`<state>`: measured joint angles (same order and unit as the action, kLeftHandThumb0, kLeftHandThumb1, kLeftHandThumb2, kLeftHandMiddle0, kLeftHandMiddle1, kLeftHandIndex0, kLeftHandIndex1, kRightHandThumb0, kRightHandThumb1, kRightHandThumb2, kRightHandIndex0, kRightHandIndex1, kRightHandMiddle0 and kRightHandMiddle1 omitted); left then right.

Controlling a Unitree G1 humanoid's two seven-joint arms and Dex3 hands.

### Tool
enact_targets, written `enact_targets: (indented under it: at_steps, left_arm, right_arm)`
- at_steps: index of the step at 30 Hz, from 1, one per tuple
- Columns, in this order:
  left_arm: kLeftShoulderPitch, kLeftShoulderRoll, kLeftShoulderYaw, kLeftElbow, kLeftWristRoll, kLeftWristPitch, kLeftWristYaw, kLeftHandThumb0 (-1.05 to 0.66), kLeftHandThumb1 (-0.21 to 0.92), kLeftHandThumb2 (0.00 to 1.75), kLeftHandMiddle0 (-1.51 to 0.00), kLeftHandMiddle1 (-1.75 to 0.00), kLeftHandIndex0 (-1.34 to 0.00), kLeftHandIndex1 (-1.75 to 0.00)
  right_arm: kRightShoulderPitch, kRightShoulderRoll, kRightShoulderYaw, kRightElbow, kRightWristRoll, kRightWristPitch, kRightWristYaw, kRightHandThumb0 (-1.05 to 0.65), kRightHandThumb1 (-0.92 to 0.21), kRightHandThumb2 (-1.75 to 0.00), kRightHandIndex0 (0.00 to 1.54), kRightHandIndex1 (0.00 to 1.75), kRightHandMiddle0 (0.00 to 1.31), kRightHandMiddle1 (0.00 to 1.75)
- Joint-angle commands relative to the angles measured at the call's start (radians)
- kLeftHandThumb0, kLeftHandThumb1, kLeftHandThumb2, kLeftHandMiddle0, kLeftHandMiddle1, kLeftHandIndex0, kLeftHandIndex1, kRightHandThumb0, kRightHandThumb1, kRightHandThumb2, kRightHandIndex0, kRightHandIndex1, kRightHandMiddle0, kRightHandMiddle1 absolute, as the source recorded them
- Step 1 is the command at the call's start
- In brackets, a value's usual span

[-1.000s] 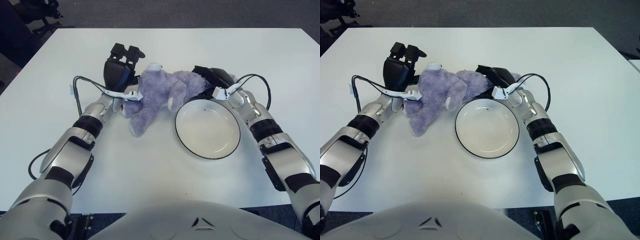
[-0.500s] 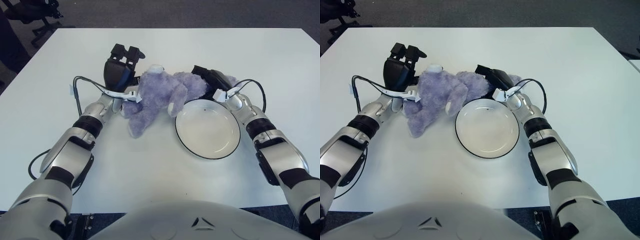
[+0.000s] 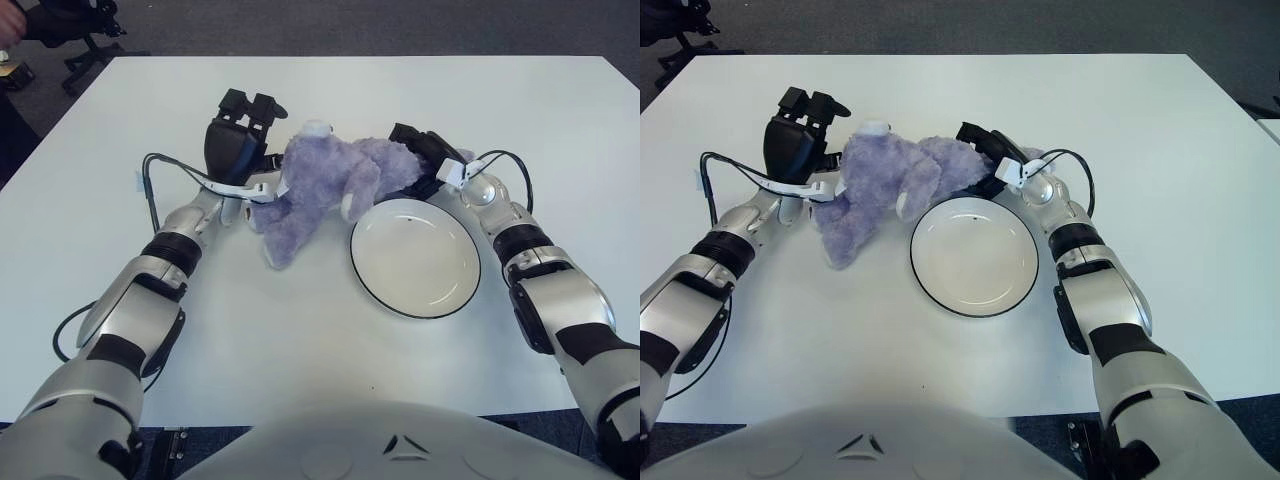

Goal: Put the doll into the plate.

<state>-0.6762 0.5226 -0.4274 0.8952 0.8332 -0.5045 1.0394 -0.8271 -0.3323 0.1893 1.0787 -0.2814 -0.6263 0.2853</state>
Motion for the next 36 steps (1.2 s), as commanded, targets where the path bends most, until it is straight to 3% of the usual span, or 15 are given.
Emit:
enact_targets:
  at_steps: [1,6,9,14,19,26,31,34,36]
  left_arm:
    - [0.014,0.026,0.016,0.024,-0.005,-0.037,0.044,0.0,0.92,0.42,-0.4,-1.49,-0.12,-1.63]
    - [0.004,0.049,0.012,0.058,0.017,-0.098,0.144,0.0,0.92,0.42,-0.39,-1.5,-0.13,-1.63]
    - [-0.003,0.054,0.005,0.072,0.029,-0.109,0.177,0.0,0.92,0.42,-0.37,-1.51,-0.14,-1.63]
    - [-0.049,0.087,-0.047,0.121,0.144,-0.092,0.443,0.0,0.92,0.43,-0.33,-1.54,-0.16,-1.64]
    - [-0.087,0.093,-0.069,0.168,0.204,-0.067,0.558,0.0,0.92,0.41,-0.29,-1.5,-0.24,-1.64]
    - [-0.104,0.098,-0.057,0.175,0.255,-0.047,0.575,0.0,0.92,0.39,-0.31,-1.42,-0.29,-1.67]
    - [-0.105,0.097,-0.053,0.176,0.269,-0.045,0.575,0.0,0.92,0.39,-0.31,-1.4,-0.29,-1.68]
    - [-0.104,0.094,-0.051,0.176,0.274,-0.044,0.575,0.0,0.92,0.39,-0.31,-1.4,-0.28,-1.69]
    - [-0.105,0.09,-0.055,0.177,0.282,-0.038,0.575,0.0,0.92,0.39,-0.31,-1.4,-0.28,-1.69]
  right_arm:
    - [-0.022,-0.018,-0.015,0.002,0.022,0.06,0.043,0.0,-0.32,-1.32,0.58,1.73,0.41,1.75]
    - [-0.046,-0.022,-0.026,-0.07,0.037,0.317,0.138,0.0,-0.32,-1.31,0.6,1.71,0.4,1.75]
    - [-0.038,-0.024,-0.028,-0.13,0.041,0.411,0.161,0.29,-0.39,-1.22,0.55,1.73,0.53,1.75]
    - [-0.024,-0.024,-0.039,-0.252,0.066,0.572,0.218,0.41,-0.42,-1.18,0.52,1.74,0.58,1.75]
    - [-0.025,-0.028,-0.036,-0.287,0.062,0.644,0.245,0.43,-0.42,-1.18,0.52,1.75,0.59,1.75]
    - [-0.125,-0.058,-0.015,-0.187,0.048,0.719,0.367,0.43,-0.42,-1.17,0.52,1.75,0.61,1.75]
    - [-0.206,-0.089,0.008,-0.087,0.047,0.705,0.518,0.43,-0.42,-1.17,0.52,1.75,0.63,1.75]
    - [-0.225,-0.095,0.012,-0.059,0.047,0.69,0.556,0.43,-0.42,-1.17,0.52,1.75,0.64,1.75]
    - [-0.25,-0.118,0.045,-0.056,0.018,0.627,0.603,0.43,-0.42,-1.18,0.53,1.75,0.66,1.75]
